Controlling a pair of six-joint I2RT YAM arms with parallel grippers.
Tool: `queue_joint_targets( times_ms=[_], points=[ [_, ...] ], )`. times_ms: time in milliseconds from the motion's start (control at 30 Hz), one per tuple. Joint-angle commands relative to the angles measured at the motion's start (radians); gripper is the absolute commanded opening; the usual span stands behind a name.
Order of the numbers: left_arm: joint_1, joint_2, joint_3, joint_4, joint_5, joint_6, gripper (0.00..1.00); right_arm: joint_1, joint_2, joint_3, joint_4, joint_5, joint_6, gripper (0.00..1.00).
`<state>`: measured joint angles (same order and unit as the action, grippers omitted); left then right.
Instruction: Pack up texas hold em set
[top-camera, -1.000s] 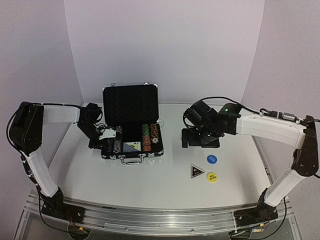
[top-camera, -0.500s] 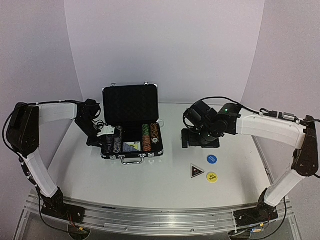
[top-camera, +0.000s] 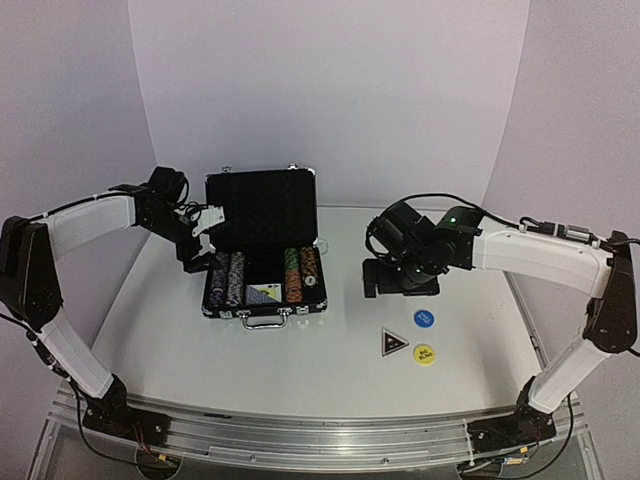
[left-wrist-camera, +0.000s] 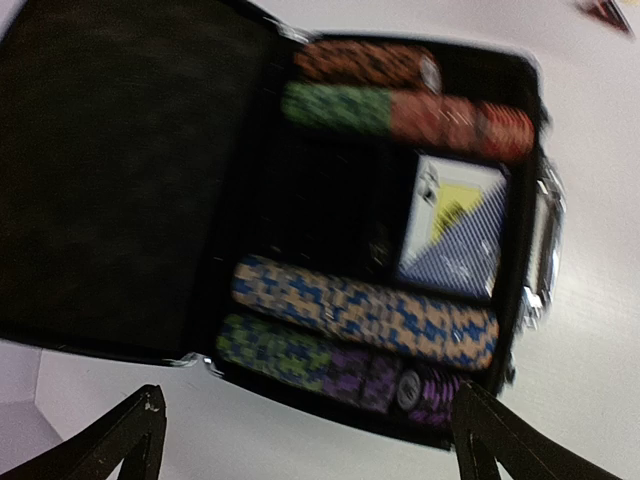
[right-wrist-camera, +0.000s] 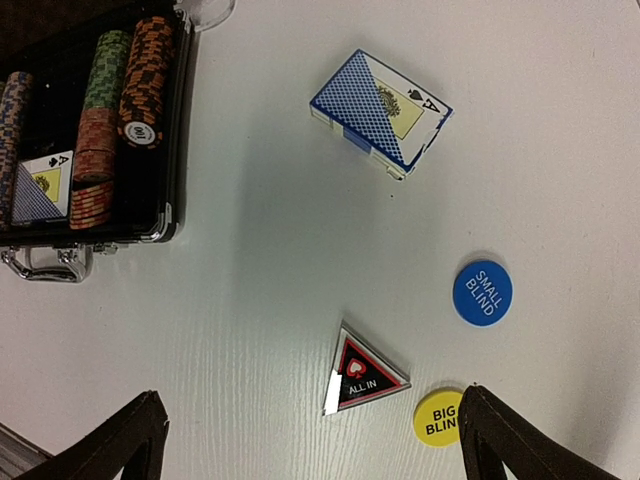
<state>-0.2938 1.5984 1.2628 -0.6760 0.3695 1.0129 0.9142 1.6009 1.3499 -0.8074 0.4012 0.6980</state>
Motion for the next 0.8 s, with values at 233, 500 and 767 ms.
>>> queue_joint_targets(
  times_ms=[233, 500, 767],
  points=[
    [0.012, -0.096, 0.015, 0.381, -0.128, -1.092, 1.00, -0.006, 0.046, 0.066, -0.007, -0.002, -0.090, 0.98],
    [0.013, -0.168, -0.143, 0.065, -0.319, -1.561, 1.00, -0.007, 0.061, 0.071, -0.006, -0.089, -0.158, 0.98],
    [0.013, -0.340, -0.429, 0.114, -0.148, -1.645, 1.00, -0.008, 0.074, 0.045, -0.004, -0.144, -0.209, 0.98]
  ],
)
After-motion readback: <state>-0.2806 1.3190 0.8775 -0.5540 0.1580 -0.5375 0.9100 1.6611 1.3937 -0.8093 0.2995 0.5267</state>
